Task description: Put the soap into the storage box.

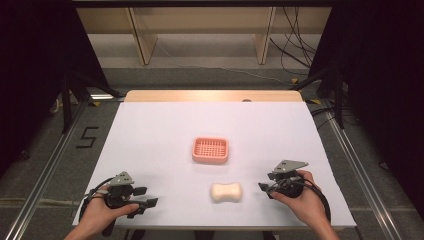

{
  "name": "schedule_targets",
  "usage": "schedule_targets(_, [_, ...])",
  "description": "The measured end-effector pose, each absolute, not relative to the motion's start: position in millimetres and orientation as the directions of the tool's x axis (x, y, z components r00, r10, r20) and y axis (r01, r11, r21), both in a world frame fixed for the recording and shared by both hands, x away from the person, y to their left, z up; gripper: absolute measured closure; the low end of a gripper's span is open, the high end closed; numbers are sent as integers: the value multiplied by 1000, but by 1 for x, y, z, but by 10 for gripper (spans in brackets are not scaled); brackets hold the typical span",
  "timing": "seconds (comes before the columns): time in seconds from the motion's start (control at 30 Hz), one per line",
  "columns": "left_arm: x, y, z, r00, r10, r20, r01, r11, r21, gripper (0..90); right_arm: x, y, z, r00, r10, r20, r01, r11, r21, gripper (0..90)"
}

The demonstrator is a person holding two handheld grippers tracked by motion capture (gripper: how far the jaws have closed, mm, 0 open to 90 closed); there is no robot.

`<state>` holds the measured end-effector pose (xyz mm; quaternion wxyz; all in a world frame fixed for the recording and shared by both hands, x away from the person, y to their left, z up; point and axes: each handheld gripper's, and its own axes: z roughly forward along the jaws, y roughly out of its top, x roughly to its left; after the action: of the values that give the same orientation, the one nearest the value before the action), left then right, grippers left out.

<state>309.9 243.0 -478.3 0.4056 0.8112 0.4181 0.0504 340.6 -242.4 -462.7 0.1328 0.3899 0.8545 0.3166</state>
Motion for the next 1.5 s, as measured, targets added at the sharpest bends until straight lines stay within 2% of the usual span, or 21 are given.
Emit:
schedule_targets(0.07, [310,244,-478,646,720,-255,637,-324,699,342,343,-242,-463,-706,708,-1,531,531,660,500])
schedule_targets(0.17, [309,243,-478,645,719,-257,637,-321,701,342,340,-238,-461,-713,702,-13,525,545,654,502])
schedule_targets(0.27, [308,242,-478,657,709,-257,631,-331,701,342,340,-230,-452,-782,622,-44,479,644,596,506])
schedule_targets(0.3, [308,242,-478,657,709,-257,631,-331,701,342,340,-230,-452,-782,622,-44,479,644,596,506])
schedule_targets(0.33, [307,241,-479,651,711,-264,638,-326,697,342,339,-224,-447,-815,577,-63,459,707,539,516])
schedule_targets(0.43, [307,241,-479,657,707,-263,635,-330,698,341,340,-220,-444,-852,518,-72,417,757,504,517])
schedule_targets(0.47, [307,240,-479,655,708,-263,636,-329,698,341,342,-213,-440,-891,450,-58,383,814,437,513])
schedule_targets(0.57, [307,241,-479,658,707,-260,634,-333,698,340,342,-208,-437,-896,439,-63,381,835,396,499])
schedule_targets(0.6, [307,241,-479,658,706,-260,632,-332,700,340,345,-203,-436,-917,394,-62,353,875,332,488])
schedule_targets(0.67, [307,241,-478,659,706,-259,632,-333,700,340,346,-201,-436,-925,376,-62,339,886,318,482])
schedule_targets(0.73, [307,241,-479,657,707,-260,634,-332,698,340,349,-194,-434,-936,347,-51,323,910,262,469])
schedule_targets(0.87, [307,241,-479,658,707,-261,635,-334,697,340,352,-186,-434,-952,304,-45,284,926,248,453])
schedule_targets(0.9, [307,241,-479,658,707,-260,634,-333,698,340,351,-183,-434,-946,323,-40,306,923,232,446])
schedule_targets(1.27, [307,241,-479,658,708,-257,634,-336,697,340,360,-162,-434,-965,257,-46,242,946,217,431])
schedule_targets(1.3, [307,241,-478,658,708,-257,633,-336,697,340,359,-160,-433,-960,276,-49,262,944,199,428])
schedule_targets(1.37, [307,241,-478,658,708,-257,633,-336,698,340,362,-156,-434,-969,244,-50,228,951,210,424])
schedule_targets(1.4, [307,241,-478,659,708,-253,632,-340,697,340,361,-153,-433,-963,268,-44,254,947,196,421])
schedule_targets(1.5, [306,240,-478,656,707,-265,634,-326,701,340,364,-147,-434,-969,245,-39,232,950,211,420])
